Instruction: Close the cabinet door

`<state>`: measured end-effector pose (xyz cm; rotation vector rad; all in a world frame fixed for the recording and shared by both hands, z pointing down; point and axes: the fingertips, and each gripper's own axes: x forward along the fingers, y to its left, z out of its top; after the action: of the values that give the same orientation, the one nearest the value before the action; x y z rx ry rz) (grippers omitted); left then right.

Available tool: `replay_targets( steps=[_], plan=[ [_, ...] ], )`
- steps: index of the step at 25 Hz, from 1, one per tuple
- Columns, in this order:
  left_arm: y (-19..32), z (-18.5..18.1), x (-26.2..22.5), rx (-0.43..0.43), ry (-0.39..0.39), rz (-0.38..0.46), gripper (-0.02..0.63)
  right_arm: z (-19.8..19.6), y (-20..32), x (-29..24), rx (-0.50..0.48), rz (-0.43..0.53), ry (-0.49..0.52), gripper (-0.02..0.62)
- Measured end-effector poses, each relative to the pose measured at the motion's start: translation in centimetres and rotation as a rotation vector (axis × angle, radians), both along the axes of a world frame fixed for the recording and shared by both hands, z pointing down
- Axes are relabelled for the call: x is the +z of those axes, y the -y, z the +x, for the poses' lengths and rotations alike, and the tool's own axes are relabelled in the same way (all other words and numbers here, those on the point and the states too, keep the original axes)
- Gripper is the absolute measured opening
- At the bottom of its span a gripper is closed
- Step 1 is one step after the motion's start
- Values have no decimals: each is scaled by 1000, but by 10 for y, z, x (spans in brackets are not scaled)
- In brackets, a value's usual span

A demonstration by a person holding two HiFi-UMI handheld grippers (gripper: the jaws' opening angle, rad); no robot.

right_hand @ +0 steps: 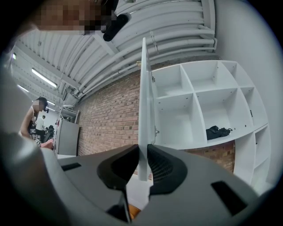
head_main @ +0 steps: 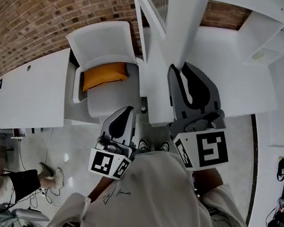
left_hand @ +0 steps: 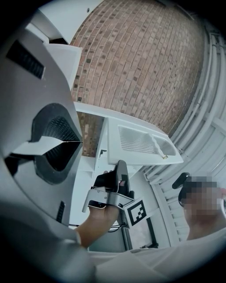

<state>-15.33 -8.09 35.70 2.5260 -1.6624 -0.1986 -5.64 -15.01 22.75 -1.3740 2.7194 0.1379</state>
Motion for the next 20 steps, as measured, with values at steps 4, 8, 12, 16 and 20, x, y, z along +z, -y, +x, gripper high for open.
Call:
replay_targets(
  steps=[4,8,12,16,20],
  plan=[
    [3,0,1,3,1,-3,17,1,2,0,3,1,-1,69],
    [5,0,0,5,2,-1,17,4,4,0,10,2,0,69],
    [6,1,1,8,3,-4,17,8,5,0,14,0,2,69],
    [7,3,1,14,3,-5,17,10,6,0,20,3,4,69],
    [7,4,1,16,3,-5,17,15,7,0,29,4,5,68]
  ],
)
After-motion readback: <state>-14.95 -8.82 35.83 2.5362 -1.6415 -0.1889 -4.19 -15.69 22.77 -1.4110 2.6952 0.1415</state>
